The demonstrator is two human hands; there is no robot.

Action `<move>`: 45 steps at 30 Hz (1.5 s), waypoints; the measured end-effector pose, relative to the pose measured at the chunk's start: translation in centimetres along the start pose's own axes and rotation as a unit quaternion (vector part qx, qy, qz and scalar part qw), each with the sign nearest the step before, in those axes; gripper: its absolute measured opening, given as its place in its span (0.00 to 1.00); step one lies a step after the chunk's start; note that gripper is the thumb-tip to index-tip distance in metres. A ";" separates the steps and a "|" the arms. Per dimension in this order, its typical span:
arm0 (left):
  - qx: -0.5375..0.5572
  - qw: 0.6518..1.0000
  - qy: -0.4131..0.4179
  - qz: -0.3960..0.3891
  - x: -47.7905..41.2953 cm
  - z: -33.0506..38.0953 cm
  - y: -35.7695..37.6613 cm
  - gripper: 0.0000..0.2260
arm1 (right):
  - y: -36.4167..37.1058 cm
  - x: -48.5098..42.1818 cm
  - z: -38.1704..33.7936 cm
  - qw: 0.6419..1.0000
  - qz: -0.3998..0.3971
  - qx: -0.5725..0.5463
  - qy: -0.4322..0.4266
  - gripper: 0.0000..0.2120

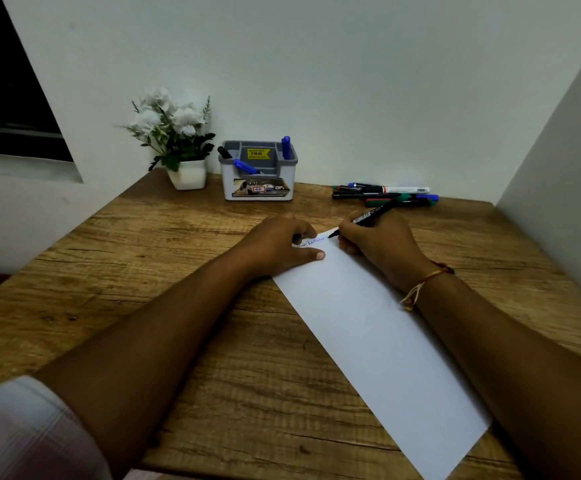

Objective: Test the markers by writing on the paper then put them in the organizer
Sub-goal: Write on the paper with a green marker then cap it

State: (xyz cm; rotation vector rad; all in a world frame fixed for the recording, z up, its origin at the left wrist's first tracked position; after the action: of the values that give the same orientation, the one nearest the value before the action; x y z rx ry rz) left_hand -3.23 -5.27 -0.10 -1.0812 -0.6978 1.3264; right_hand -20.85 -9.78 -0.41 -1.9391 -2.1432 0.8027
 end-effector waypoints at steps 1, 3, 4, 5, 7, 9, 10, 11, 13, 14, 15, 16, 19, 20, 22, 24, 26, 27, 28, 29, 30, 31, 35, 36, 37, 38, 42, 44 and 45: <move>0.000 1.000 0.001 0.000 0.0 0.0 0.0 0.22 | 0.0 -0.1 0.2 1.000 0.002 -0.005 0.002 0.11; 0.003 1.000 0.002 0.000 0.1 0.1 -0.1 0.22 | 0.0 -0.2 0.3 1.000 0.004 -0.016 0.002 0.10; 0.005 1.000 0.003 0.000 0.1 0.1 -0.1 0.22 | 0.0 -0.2 0.4 1.000 0.005 -0.015 0.001 0.10; 0.006 1.000 0.003 0.000 0.2 0.2 -0.1 0.23 | 0.0 -0.3 0.5 1.000 0.005 -0.008 -0.001 0.10; 0.006 1.000 0.004 0.001 0.2 0.2 -0.2 0.22 | 0.1 -0.5 0.5 1.000 0.002 0.013 -0.006 0.10; 0.006 1.000 0.004 -0.001 0.2 0.2 -0.2 0.22 | 0.1 -0.7 0.4 1.000 0.000 0.023 -0.010 0.11; 0.006 1.000 0.003 -0.002 0.2 0.2 -0.2 0.22 | 0.1 -0.7 0.4 1.000 0.000 0.025 -0.010 0.11; 0.006 1.000 0.003 -0.004 0.2 0.2 -0.2 0.22 | 0.1 -0.8 0.4 1.000 0.000 0.026 -0.009 0.11; 0.005 1.000 0.004 -0.004 0.2 0.3 -0.2 0.22 | 0.0 -0.7 0.6 1.000 0.002 0.022 -0.004 0.11; 0.005 1.000 0.004 -0.004 0.2 0.3 -0.2 0.22 | 0.0 -0.7 0.6 1.000 0.005 0.020 -0.002 0.11; 0.005 1.000 0.005 -0.004 0.2 0.3 -0.2 0.22 | 0.0 -0.6 0.6 1.000 0.009 0.019 -0.001 0.11; 0.006 1.000 0.006 -0.004 0.3 0.3 -0.2 0.22 | 0.0 -0.6 0.6 1.000 0.011 0.017 0.001 0.11; 0.005 1.000 0.005 -0.005 0.2 0.3 -0.2 0.22 | 0.0 -0.7 0.6 1.000 0.010 0.013 0.001 0.11; 0.005 1.000 0.004 -0.006 0.2 0.3 -0.2 0.22 | 0.0 -0.7 0.7 1.000 0.010 0.014 0.002 0.11; 0.004 1.000 0.003 -0.007 0.2 0.2 -0.1 0.22 | 0.0 -0.8 0.8 1.000 0.010 0.013 0.006 0.11; 0.004 1.000 0.002 -0.007 0.2 0.1 -0.1 0.22 | 0.0 -0.7 0.8 1.000 0.009 0.005 0.004 0.11; 0.008 1.000 0.003 -0.006 0.3 0.2 -0.2 0.22 | 0.1 -0.6 0.7 1.000 0.005 0.005 0.000 0.11; 0.009 1.000 0.005 -0.006 0.3 0.2 -0.2 0.22 | 0.1 -0.6 0.7 1.000 0.003 0.008 0.001 0.11; 0.009 1.000 0.005 -0.007 0.3 0.2 -0.2 0.22 | 0.1 -0.6 0.7 1.000 0.002 0.012 0.002 0.11; 0.008 1.000 0.005 -0.008 0.3 0.3 -0.2 0.22 | 0.0 -0.6 0.7 1.000 0.004 0.014 0.004 0.11; 0.008 1.000 0.004 -0.008 0.3 0.2 -0.2 0.22 | -0.1 -0.6 0.7 1.000 0.006 0.013 0.005 0.11; 0.008 1.000 0.003 -0.008 0.4 0.2 -0.2 0.22 | -0.1 -0.6 0.7 1.000 0.007 0.011 0.004 0.11; 0.010 1.000 0.001 -0.008 0.3 0.2 -0.2 0.22 | -0.1 -0.5 0.6 1.000 0.009 0.017 0.005 0.11; 0.010 1.000 0.000 -0.008 0.4 0.3 -0.2 0.22 | -0.1 -0.5 0.6 1.000 0.011 0.020 0.007 0.11; 0.009 1.000 0.000 -0.008 0.4 0.3 -0.3 0.22 | -0.2 -0.6 0.6 1.000 0.013 0.023 0.007 0.11; 0.008 1.000 0.001 -0.007 0.4 0.3 -0.3 0.22 | -0.2 -0.6 0.6 1.000 0.012 0.024 0.004 0.12; 0.009 1.000 0.000 -0.010 0.3 0.2 -0.1 0.22 | -0.2 -0.5 0.6 1.000 0.013 0.011 0.007 0.12; 0.009 1.000 0.001 -0.008 0.2 0.1 -0.1 0.22 | -0.3 -0.4 0.6 1.000 0.015 -0.006 0.010 0.11; 0.009 1.000 0.002 -0.007 0.2 0.1 -0.1 0.22 | -0.2 -0.4 0.6 1.000 0.013 -0.006 0.009 0.11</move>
State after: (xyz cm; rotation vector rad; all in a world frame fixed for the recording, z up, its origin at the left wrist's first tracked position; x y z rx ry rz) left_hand -3.24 -5.02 -0.02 -1.0621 -0.6884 1.3158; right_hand -21.28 -10.35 -0.74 -1.9777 -2.1215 0.7760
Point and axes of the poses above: each hand's wrist, its own x-axis away from the middle knuckle, its own y-axis out of the palm, z = x × y, the point moved 5 cm from there along -x, towards the middle knuckle, and after that the axes turned 3 degrees about -x, right-handed, at the moved point
